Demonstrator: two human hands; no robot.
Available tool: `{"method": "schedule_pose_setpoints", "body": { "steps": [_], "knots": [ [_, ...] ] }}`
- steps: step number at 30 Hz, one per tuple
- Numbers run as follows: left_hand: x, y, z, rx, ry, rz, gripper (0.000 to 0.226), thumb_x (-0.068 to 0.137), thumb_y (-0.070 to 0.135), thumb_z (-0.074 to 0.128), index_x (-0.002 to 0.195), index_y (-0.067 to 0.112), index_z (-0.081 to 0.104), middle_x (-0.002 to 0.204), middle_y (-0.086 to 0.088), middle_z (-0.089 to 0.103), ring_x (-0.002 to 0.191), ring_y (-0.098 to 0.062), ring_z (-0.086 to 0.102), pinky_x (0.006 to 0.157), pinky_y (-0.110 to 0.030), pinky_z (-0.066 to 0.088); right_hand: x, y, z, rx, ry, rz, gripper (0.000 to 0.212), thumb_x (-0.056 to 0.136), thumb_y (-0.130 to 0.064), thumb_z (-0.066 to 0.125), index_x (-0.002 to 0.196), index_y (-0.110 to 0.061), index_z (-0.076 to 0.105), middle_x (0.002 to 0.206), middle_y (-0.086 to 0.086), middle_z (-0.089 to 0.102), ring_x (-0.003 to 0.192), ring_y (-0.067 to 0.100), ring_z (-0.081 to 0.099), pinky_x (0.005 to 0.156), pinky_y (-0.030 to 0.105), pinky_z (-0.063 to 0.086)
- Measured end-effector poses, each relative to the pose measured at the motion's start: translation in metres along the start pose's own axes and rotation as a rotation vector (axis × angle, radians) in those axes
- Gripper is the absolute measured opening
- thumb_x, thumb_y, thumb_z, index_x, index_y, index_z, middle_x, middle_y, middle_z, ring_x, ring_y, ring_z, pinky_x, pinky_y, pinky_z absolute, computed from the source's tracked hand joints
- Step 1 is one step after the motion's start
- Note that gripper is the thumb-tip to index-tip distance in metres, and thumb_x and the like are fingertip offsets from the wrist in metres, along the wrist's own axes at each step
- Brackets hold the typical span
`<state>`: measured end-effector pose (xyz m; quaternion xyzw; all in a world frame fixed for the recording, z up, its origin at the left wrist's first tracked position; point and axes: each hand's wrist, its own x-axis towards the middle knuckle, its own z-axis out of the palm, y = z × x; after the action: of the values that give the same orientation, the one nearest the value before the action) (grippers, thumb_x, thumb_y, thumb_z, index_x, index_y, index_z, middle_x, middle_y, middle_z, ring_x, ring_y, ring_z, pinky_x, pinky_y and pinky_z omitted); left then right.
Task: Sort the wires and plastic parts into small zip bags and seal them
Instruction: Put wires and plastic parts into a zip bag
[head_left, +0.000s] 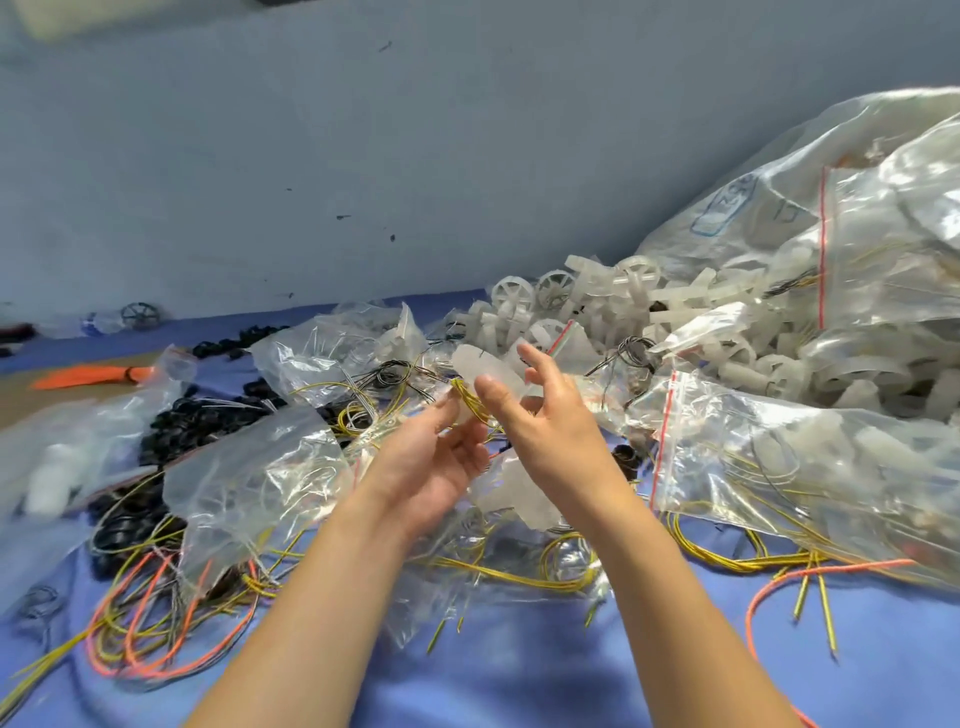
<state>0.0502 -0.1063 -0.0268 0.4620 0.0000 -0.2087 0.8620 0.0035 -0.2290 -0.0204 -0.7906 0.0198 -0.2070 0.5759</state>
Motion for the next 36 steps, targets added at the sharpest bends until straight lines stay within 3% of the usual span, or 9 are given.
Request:
{"method": "schedule_pose_setpoints", "body": {
  "steps": [9, 13, 17, 19, 23, 26, 29, 31, 36],
  "knots": [
    [-0.004, 0.017, -0.005, 0.428, -0.176, -0.118, 0.025, 0.093, 0.003, 0.046, 0.092, 0.021, 0.062, 0.09, -0.003, 0.063, 0.082, -0.015, 0.059, 0.072, -0.027, 0.044, 0.017, 0.013, -0.004, 0.065, -0.154, 0.102, 0.092, 0.08, -0.049, 0.073, 0.153, -0.034, 0.02, 0.154, 0.003, 0.032, 0.141, 0.011, 0.031, 0.106, 0.026, 0.03],
    [0.02, 0.028, -0.004, 0.291, 0.073, -0.153, 0.034, 0.093, 0.001, 0.04, 0.073, 0.02, 0.06, 0.086, -0.007, 0.061, 0.078, -0.018, 0.057, 0.066, -0.027, 0.046, 0.019, 0.009, -0.014, 0.055, 0.068, 0.049, 0.081, 0.083, -0.051, 0.069, 0.149, -0.034, 0.027, 0.146, 0.005, 0.04, 0.125, 0.008, 0.04, 0.103, 0.029, 0.034],
    [0.039, 0.039, -0.008, 1.131, 0.447, 0.075, 0.024, 0.093, 0.006, 0.041, 0.104, -0.002, 0.061, 0.088, -0.014, 0.062, 0.074, -0.026, 0.057, 0.066, -0.031, 0.046, 0.015, 0.0, -0.029, 0.126, 0.172, 0.01, 0.076, 0.081, -0.064, 0.063, 0.145, -0.034, 0.036, 0.139, 0.002, 0.048, 0.123, 0.011, 0.049, 0.106, 0.035, 0.04],
    [0.034, 0.046, -0.01, 1.289, 0.473, 0.333, 0.028, 0.094, 0.014, 0.043, 0.111, 0.003, 0.061, 0.095, -0.009, 0.064, 0.082, -0.026, 0.06, 0.074, -0.033, 0.049, 0.008, -0.006, -0.03, 0.13, 0.097, 0.019, 0.078, 0.075, -0.07, 0.059, 0.143, -0.037, 0.038, 0.137, -0.001, 0.051, 0.126, 0.016, 0.051, 0.107, 0.043, 0.043],
    [-0.015, 0.038, 0.007, 0.639, 0.074, 0.27, 0.026, 0.098, 0.034, 0.048, 0.094, 0.023, 0.07, 0.073, 0.001, 0.066, 0.053, -0.012, 0.058, 0.044, -0.025, 0.045, -0.002, -0.019, -0.022, 0.107, -0.024, -0.062, 0.078, 0.073, -0.074, 0.06, 0.141, -0.04, 0.043, 0.133, -0.011, 0.053, 0.124, -0.001, 0.048, 0.098, 0.02, 0.043],
    [-0.044, 0.022, 0.012, 0.458, -0.105, 0.312, 0.025, 0.101, 0.033, 0.049, 0.104, 0.015, 0.066, 0.07, 0.001, 0.064, 0.055, -0.012, 0.055, 0.046, -0.023, 0.045, -0.013, -0.031, -0.01, 0.141, -0.092, -0.086, 0.08, 0.067, -0.076, 0.058, 0.139, -0.042, 0.044, 0.125, -0.014, 0.057, 0.114, -0.013, 0.05, 0.08, 0.004, 0.039],
    [-0.061, 0.023, 0.001, 0.316, 0.01, 0.437, 0.022, 0.099, 0.033, 0.052, 0.1, 0.013, 0.061, 0.07, 0.002, 0.061, 0.054, -0.009, 0.053, 0.048, -0.021, 0.045, -0.026, -0.038, 0.005, 0.172, -0.114, -0.086, 0.087, 0.072, -0.075, 0.053, 0.148, -0.042, 0.027, 0.131, -0.009, 0.054, 0.118, -0.001, 0.053, 0.082, 0.003, 0.042],
    [-0.072, 0.029, -0.023, 0.112, 0.204, 0.47, 0.021, 0.099, 0.032, 0.051, 0.087, 0.016, 0.059, 0.063, 0.005, 0.058, 0.05, -0.006, 0.051, 0.047, -0.02, 0.045, -0.036, -0.041, 0.016, 0.162, -0.092, -0.102, 0.084, 0.08, -0.068, 0.05, 0.152, -0.037, 0.019, 0.133, -0.006, 0.052, 0.113, 0.005, 0.058, 0.095, 0.017, 0.045],
    [-0.096, 0.022, -0.092, -0.366, 0.225, 0.227, 0.026, 0.086, 0.018, 0.05, 0.061, 0.019, 0.042, 0.059, 0.002, 0.047, 0.052, -0.008, 0.047, 0.053, -0.02, 0.05, -0.075, -0.031, 0.057, -0.476, -0.141, -0.324, 0.075, 0.083, -0.064, 0.053, 0.148, -0.034, 0.027, 0.114, -0.007, 0.047, 0.103, 0.013, 0.051, 0.093, 0.036, 0.044]
  ]
}}
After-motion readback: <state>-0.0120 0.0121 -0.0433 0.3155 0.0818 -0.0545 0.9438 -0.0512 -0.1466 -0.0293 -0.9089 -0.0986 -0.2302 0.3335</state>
